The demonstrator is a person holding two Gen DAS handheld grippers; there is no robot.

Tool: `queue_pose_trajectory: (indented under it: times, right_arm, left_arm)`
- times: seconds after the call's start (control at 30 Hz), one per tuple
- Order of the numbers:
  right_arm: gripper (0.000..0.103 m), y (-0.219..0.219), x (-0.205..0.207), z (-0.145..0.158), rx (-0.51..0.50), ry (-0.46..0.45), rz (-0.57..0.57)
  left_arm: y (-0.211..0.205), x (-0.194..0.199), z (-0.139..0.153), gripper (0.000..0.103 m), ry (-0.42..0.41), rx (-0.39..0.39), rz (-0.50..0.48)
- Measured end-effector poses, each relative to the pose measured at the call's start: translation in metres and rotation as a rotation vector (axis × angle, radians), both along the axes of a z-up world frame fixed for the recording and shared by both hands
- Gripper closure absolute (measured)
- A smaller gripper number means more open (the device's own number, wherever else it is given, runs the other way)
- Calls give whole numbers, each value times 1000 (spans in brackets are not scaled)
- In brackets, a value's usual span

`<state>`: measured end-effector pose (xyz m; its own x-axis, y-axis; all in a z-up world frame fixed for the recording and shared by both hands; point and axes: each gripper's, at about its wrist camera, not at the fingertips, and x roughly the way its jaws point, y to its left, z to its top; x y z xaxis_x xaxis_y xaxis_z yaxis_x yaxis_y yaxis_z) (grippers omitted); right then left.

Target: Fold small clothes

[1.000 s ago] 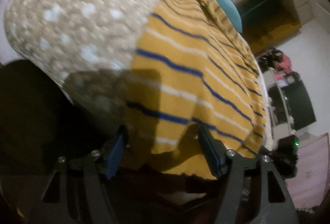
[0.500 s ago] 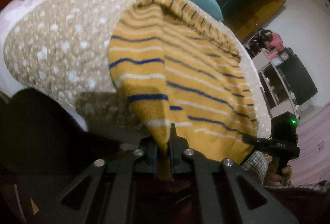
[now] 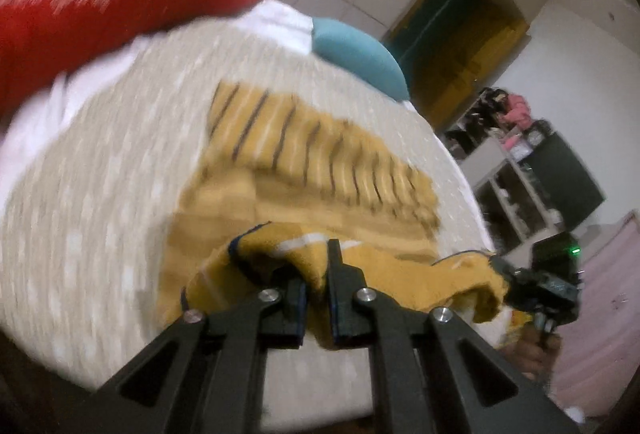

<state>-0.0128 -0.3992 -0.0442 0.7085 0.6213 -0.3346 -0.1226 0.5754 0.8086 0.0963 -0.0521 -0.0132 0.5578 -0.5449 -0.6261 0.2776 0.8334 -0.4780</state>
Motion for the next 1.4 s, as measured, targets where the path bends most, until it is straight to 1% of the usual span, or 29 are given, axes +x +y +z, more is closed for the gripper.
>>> queue_pose_trajectory:
  times: [0.1,0.17,0.2,0.27,0.33,0.37,0.4,0.43,0.47,0.5,0.53,0.57,0.6,0.63,0.67,0.7,0.73,0.83,0.87,0.93,1.0,1.07,1.17,1.2,1.23,1.27,1.3,1.33,1.4]
  right_arm:
    - [92,-18,49,7,-11,2,-50]
    - [92,-29,80,6,-30,24,-84]
    - [92,-37,97,3,-29,43,-98]
    - [90,-49,123,-6,-9,78,-113]
    - [89,-60,149,-16,37,122,-143]
    - [89,-70,162,-26,91,146,-160]
    - [88,-75,167,-30,117,155,-171]
    - [84,-82,174,-35,151,165,-190]
    - [80,-89,180,-40,177,171,-208]
    - [68,-95,183,-42,196,171,-228]
    - [50,-103,186,-44,229,165,-266]
    - [45,-111,188,-46,262,157,-299]
    - [38,-117,190,-48,282,154,-319]
    - [33,-123,192,-49,297,157,-343]
    - [32,-129,196,-50,289,172,-372]
    - [32,-132,197,-50,276,181,-381]
    - [32,-133,198,-47,248,190,-387]
    - [32,-127,194,-31,114,177,-353]
    - [32,-121,189,-22,34,167,-330]
    - [32,-107,174,-9,-134,158,-286]
    - [32,-90,159,-2,-250,156,-245]
    - [32,-69,137,1,-362,157,-204]
    - [32,-40,100,-12,-479,168,-156]
    - [35,-36,91,-19,-502,171,-145]
    - [44,-30,83,-28,-526,182,-124]
    - [82,-28,77,-37,-532,206,-108]
    - [97,-31,75,-46,-526,236,-112]
    - [97,-43,71,-49,-504,254,-151]
    - [98,-71,65,-51,-435,271,-242]
  left_arm:
    - [-26,62,6,95,-1,75,7]
    - [-42,107,3,95,12,137,30]
    - [-47,124,1,95,30,147,36]
    - [-53,163,-9,95,95,152,40]
    - [-53,190,-19,94,152,99,63]
    - [-49,204,-23,94,182,42,74]
    - [-46,211,-26,89,197,4,82]
    - [-41,219,-27,86,212,-50,83]
    - [-39,223,-27,80,221,-89,82]
    - [-35,228,-28,70,229,-140,84]
    - [-32,230,-28,64,233,-177,86]
    - [-27,233,-26,52,226,-227,92]
    - [-24,235,-24,41,212,-244,105]
    - [-21,237,-22,36,199,-253,120]
    - [-15,238,-21,32,193,-267,138]
    - [-12,240,-21,32,195,-273,143]
    - [-9,241,-21,32,201,-263,141]
    - [-5,233,-20,32,193,-167,121]
    - [-4,225,-21,32,187,-118,108]
    - [-3,213,-21,32,176,-47,86]
    - [1,195,-24,32,152,8,54]
    - [5,172,-27,32,115,76,26]
    - [6,145,-41,31,90,151,-25]
    - [4,138,-49,31,99,179,-44]
    - [1,134,-56,32,114,215,-59]
    - [-2,131,-67,49,146,296,-68]
    - [-3,130,-72,75,161,356,-61]
    - [-1,129,-74,77,164,395,-49]
    - [15,127,-63,77,149,392,15]
